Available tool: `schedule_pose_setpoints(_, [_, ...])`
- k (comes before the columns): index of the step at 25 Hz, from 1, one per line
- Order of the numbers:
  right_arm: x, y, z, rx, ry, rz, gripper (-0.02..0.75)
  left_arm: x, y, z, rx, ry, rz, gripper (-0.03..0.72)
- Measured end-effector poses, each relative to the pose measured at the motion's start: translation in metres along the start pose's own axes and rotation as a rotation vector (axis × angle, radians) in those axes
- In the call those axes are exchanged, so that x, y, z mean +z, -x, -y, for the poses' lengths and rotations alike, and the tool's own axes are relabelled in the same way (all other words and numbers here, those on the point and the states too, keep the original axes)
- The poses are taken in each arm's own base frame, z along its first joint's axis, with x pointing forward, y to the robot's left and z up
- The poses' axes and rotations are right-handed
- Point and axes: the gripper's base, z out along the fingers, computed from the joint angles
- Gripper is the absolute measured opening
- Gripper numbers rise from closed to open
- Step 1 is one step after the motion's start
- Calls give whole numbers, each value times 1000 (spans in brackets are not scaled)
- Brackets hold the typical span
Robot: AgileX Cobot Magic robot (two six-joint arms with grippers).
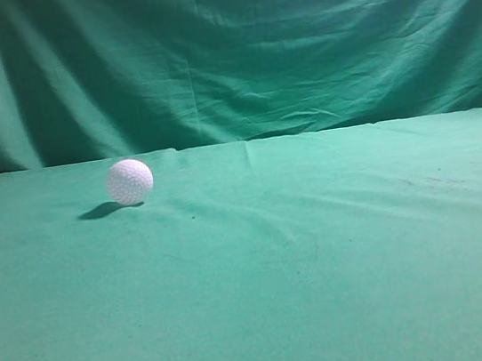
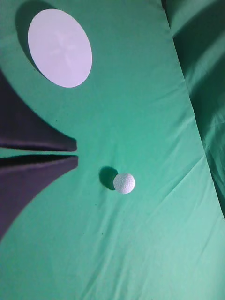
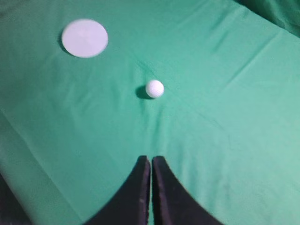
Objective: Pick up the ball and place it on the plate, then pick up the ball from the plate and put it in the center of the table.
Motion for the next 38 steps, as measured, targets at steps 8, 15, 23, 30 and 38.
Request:
schedule_pose_setpoints(8, [13,-75,-12,41,73,318,0,0,0,0,0,0,0,0])
schedule_pose_setpoints(15, [11,-109,-13,75,64,448,0,0,0,0,0,0,0,0])
schedule_pose_setpoints(23, [11,-111,-10,74,25,431,0,0,0,0,2,1,-1,0])
schedule_pose_setpoints(30, [16,-128,7,159,-140,398,0,0,0,0,2,1,-1,0])
schedule_pose_setpoints(38, [30,-202,22,273,-449,539,0,0,0,0,2,1,-1,0])
